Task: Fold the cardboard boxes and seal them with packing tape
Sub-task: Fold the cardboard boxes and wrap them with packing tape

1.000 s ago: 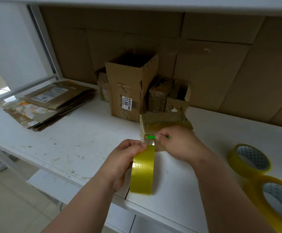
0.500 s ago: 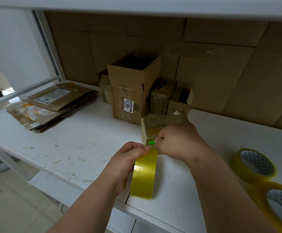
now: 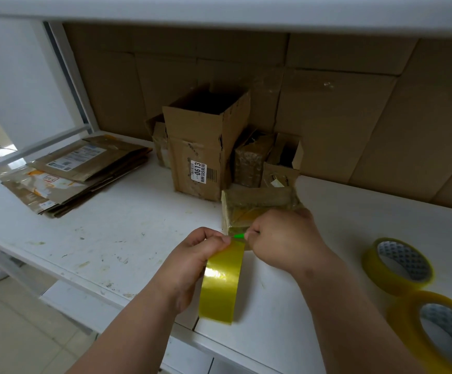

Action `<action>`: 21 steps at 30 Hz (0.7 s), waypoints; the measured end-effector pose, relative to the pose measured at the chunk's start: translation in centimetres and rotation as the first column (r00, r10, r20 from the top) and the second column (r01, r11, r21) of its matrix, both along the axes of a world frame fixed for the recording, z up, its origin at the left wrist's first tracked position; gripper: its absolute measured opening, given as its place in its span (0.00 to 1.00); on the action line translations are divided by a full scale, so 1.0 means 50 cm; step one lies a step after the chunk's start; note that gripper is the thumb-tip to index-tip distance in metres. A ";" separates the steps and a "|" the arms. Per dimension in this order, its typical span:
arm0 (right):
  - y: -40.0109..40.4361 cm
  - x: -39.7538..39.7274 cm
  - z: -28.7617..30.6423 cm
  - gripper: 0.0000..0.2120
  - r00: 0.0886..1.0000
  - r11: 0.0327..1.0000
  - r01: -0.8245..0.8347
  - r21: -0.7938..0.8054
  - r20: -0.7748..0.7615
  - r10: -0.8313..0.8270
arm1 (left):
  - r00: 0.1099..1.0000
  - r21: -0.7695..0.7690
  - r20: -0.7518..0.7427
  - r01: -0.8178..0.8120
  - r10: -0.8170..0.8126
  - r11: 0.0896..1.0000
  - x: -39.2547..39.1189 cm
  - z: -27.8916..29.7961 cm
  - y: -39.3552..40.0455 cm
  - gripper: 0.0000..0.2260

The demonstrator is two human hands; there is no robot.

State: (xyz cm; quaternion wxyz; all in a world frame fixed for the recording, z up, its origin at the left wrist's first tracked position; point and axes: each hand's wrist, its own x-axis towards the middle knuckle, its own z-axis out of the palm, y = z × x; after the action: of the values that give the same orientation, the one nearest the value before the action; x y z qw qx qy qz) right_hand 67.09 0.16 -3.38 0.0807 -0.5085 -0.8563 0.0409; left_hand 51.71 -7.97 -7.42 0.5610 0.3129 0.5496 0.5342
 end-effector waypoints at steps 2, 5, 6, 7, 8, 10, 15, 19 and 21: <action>0.002 0.004 -0.002 0.14 1.000 1.000 0.003 0.017 0.001 -0.003 | 1.000 -0.002 -0.011 0.002 -0.002 1.000 0.001 0.002 0.001 0.04; 0.004 0.014 0.000 0.14 1.000 0.999 0.024 0.023 -0.002 -0.024 | 1.000 -0.002 -0.012 0.005 -0.005 1.000 0.003 0.005 0.001 0.04; 0.004 0.017 0.001 0.14 1.000 0.999 0.027 0.022 -0.003 -0.027 | 1.000 -0.002 -0.014 0.004 -0.004 1.000 0.004 0.006 0.001 0.04; 0.005 0.019 0.001 0.14 1.000 0.999 0.030 0.021 -0.003 -0.030 | 1.000 -0.004 -0.016 0.001 -0.001 1.000 0.005 0.006 0.001 0.05; 0.004 0.019 0.003 0.14 0.999 0.999 0.033 0.018 -0.001 -0.033 | 1.000 -0.007 -0.017 -0.002 0.002 1.000 0.005 0.006 0.002 0.05; 0.006 0.013 0.004 0.13 1.000 0.999 0.026 0.041 0.006 -0.026 | 1.000 -0.008 -0.016 -0.007 0.007 1.000 0.005 0.006 0.002 0.04; 0.006 0.009 -0.020 0.13 1.000 0.995 0.020 0.093 0.005 -0.021 | 1.000 0.000 0.002 0.015 -0.015 1.000 0.003 0.004 -0.002 0.04; 0.019 0.052 -0.051 0.15 0.998 0.998 0.056 0.034 -0.029 -0.055 | 0.999 -0.024 0.032 0.008 -0.007 1.000 0.004 0.003 0.000 0.05; 0.023 0.074 -0.065 0.12 0.995 0.995 0.097 -0.001 -0.005 -0.097 | 0.999 -0.033 0.043 0.008 -0.007 0.999 0.005 0.004 0.003 0.06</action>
State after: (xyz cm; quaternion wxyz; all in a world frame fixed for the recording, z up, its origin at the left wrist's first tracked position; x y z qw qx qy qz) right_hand 70.79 1.30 -6.62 0.0848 -0.5495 -0.8303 0.0385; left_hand 51.97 -7.82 -7.21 0.5798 0.2940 0.5449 0.5296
